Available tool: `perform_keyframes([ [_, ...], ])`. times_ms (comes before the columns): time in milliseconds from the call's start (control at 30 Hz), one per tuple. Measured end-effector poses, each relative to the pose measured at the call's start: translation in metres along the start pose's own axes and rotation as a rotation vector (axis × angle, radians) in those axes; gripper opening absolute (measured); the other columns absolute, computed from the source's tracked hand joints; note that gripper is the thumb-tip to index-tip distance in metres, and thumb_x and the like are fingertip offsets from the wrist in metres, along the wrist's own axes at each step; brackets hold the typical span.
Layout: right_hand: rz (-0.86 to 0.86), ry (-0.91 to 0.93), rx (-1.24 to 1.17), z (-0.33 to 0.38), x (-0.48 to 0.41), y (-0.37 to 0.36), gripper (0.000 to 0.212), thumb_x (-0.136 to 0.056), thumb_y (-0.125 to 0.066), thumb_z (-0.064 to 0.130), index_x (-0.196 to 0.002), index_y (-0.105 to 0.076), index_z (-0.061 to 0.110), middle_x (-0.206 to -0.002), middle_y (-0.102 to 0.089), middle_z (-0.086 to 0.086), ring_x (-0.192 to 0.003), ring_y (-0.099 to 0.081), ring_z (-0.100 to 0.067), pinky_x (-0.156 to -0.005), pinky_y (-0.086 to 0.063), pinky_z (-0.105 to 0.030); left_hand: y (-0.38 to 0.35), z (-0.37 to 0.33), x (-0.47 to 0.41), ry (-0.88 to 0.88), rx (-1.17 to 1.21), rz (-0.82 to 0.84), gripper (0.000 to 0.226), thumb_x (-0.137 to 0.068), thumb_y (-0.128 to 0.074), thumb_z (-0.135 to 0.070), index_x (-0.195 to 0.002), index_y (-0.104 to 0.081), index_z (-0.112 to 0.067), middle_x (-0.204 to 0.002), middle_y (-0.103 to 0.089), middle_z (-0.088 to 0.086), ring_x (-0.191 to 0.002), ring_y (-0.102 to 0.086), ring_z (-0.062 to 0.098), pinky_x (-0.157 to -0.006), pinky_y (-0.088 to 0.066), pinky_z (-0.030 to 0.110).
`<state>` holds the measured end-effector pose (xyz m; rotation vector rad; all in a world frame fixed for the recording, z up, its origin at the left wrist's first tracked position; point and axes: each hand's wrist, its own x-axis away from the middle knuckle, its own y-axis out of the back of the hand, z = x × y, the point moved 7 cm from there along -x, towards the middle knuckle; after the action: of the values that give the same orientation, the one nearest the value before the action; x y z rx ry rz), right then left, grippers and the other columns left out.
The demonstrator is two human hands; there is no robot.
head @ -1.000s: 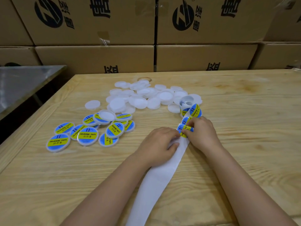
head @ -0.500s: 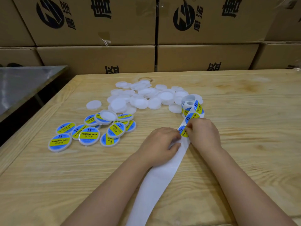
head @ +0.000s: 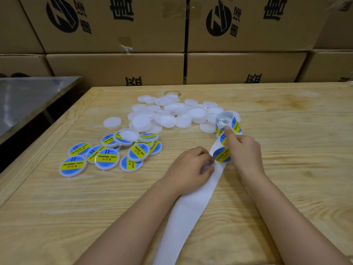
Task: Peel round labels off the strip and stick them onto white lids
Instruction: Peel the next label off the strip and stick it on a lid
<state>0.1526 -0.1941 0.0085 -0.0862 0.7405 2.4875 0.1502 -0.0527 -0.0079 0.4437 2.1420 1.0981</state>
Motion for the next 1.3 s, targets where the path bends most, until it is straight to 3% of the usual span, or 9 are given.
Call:
perform_keyframes([
  [133,-0.034,0.137,-0.434,0.016,0.002,0.004,0.024,-0.088,-0.063,0.018,-0.064,-0.060,0.016,-0.084,-0.049,-0.001,-0.070,-0.045,-0.005,-0.067,-0.036,-0.018,-0.002,-0.002,0.000,-0.022,-0.002,0.004,0.022,-0.088,-0.056,-0.021,-0.104,-0.068,-0.012,-0.111,-0.063,-0.001,-0.103,-0.056,0.019,-0.087,-0.042,0.033],
  [200,0.013,0.157,-0.507,0.018,0.003,-0.006,0.020,-0.084,-0.066,0.012,-0.069,-0.062,0.025,-0.084,-0.049,0.005,-0.064,-0.042,0.000,-0.063,-0.035,-0.007,-0.002,-0.001,-0.002,-0.037,-0.003,0.005,0.022,-0.088,-0.055,-0.017,-0.104,-0.069,-0.011,-0.111,-0.065,-0.001,-0.104,-0.056,0.019,-0.088,-0.042,0.031],
  [400,0.152,-0.129,-0.657,-0.010,-0.003,-0.043,0.011,-0.081,-0.070,0.015,-0.073,-0.068,0.022,-0.060,-0.055,0.014,-0.051,-0.041,0.000,-0.060,-0.035,-0.016,0.005,0.031,-0.009,0.295,0.369,-0.067,0.028,-0.087,-0.050,-0.003,-0.105,-0.070,-0.012,-0.114,-0.067,0.000,-0.103,-0.059,0.011,-0.083,-0.042,0.014],
  [533,0.145,-0.187,-0.798,-0.019,-0.009,-0.043,0.017,-0.080,-0.070,0.013,-0.065,-0.073,0.021,-0.059,-0.058,0.015,-0.054,-0.040,-0.003,-0.056,-0.036,-0.012,0.011,0.067,-0.016,0.485,0.061,-0.046,0.042,-0.088,-0.045,-0.004,-0.129,-0.050,-0.006,-0.154,-0.023,0.012,-0.138,-0.028,0.026,-0.109,-0.027,0.030],
  [667,0.172,-0.176,-0.839,-0.020,-0.009,-0.045,0.019,-0.081,-0.069,0.011,-0.065,-0.074,0.020,-0.054,-0.049,0.012,-0.051,-0.033,-0.005,-0.056,-0.033,-0.014,0.011,0.084,-0.028,0.564,-0.279,0.000,0.034,-0.090,-0.041,-0.012,-0.119,-0.045,0.004,-0.156,0.003,0.018,-0.136,-0.019,0.034,-0.110,-0.019,0.039],
  [833,0.171,-0.166,-0.847,-0.018,-0.008,-0.045,0.021,-0.081,-0.069,0.011,-0.064,-0.075,0.021,-0.052,-0.050,0.015,-0.049,-0.035,-0.002,-0.054,-0.033,-0.012,0.006,0.095,-0.037,0.606,-0.437,0.026,0.057,-0.095,-0.033,-0.033,-0.137,-0.032,0.005,-0.156,-0.010,0.014,-0.139,-0.012,0.030,-0.109,-0.015,0.042],
  [1033,0.159,-0.155,-0.786,-0.018,-0.008,-0.044,0.013,-0.081,-0.070,0.012,-0.071,-0.070,0.021,-0.059,-0.057,0.017,-0.056,-0.040,-0.003,-0.062,-0.035,-0.017,0.019,0.077,-0.034,0.402,-0.503,-0.175,0.040,-0.091,-0.041,-0.021,-0.124,-0.049,0.001,-0.140,-0.039,0.011,-0.136,-0.025,0.024,-0.104,-0.018,0.038],
  [1167,0.172,-0.118,-0.780,-0.016,-0.008,-0.045,0.013,-0.080,-0.070,0.011,-0.074,-0.069,0.023,-0.063,-0.058,0.015,-0.063,-0.044,-0.004,-0.065,-0.036,-0.018,0.038,0.054,-0.024,0.254,-0.232,-0.409,0.025,-0.080,-0.051,0.005,-0.099,-0.066,0.001,-0.108,-0.062,0.015,-0.100,-0.057,0.031,-0.085,-0.038,0.038],
  [1300,0.229,-0.018,-0.801,-0.008,-0.008,-0.045,0.023,-0.082,-0.066,0.005,-0.089,-0.067,0.028,-0.075,-0.053,0.004,-0.067,-0.045,-0.005,-0.065,-0.035,-0.017,0.053,0.056,-0.007,0.415,0.245,-0.586,0.019,-0.086,-0.051,-0.001,-0.093,-0.063,-0.013,-0.095,-0.059,0.007,-0.082,-0.061,0.021,-0.071,-0.046,0.028],
])
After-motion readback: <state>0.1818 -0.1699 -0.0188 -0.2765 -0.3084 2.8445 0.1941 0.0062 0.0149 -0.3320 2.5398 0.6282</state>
